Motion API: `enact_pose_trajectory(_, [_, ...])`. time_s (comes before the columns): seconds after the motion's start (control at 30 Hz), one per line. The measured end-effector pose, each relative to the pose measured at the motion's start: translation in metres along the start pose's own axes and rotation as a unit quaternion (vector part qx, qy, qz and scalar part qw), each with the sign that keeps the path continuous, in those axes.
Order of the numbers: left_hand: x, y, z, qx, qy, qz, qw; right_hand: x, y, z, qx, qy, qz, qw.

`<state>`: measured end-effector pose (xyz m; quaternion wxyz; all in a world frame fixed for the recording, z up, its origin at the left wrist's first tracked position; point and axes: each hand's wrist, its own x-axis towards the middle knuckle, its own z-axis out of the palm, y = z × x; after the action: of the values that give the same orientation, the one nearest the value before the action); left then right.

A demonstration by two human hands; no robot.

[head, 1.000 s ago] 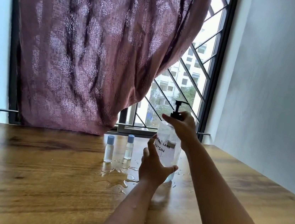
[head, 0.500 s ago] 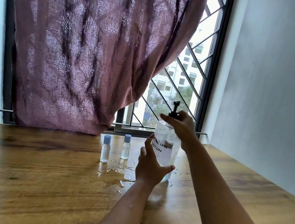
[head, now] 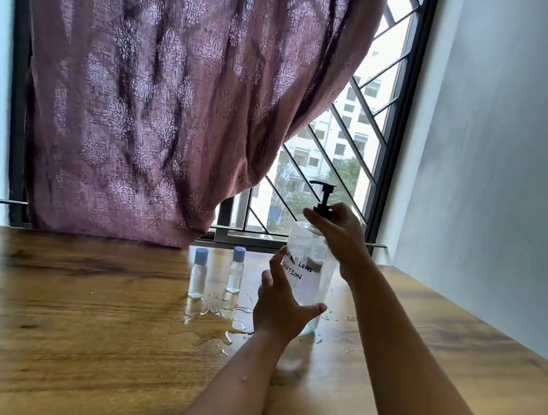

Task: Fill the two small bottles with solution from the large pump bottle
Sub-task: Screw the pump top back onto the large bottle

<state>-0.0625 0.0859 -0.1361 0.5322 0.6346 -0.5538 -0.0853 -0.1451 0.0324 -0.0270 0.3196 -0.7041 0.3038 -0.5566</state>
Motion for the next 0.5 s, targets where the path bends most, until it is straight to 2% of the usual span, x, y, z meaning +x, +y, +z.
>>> enact_pose_trajectory(0.13, [0.0002, 0.0001, -0.0001, 0.006, 0.0, 0.004, 1.0, 0.002, -0.0036, 0.0054, -0.048, 0.049, 0.013, 0.998])
enact_pose_trajectory(0.33, [0.0003, -0.0012, -0.0014, -0.009, 0.005, -0.013, 1.0, -0.0051, -0.0004, 0.0087, -0.054, -0.011, -0.034, 0.998])
enact_pose_trajectory(0.5, [-0.0001, -0.0007, -0.0013, -0.014, -0.005, -0.017, 1.0, -0.0012, 0.0026, 0.0049, -0.076, -0.009, -0.03, 0.997])
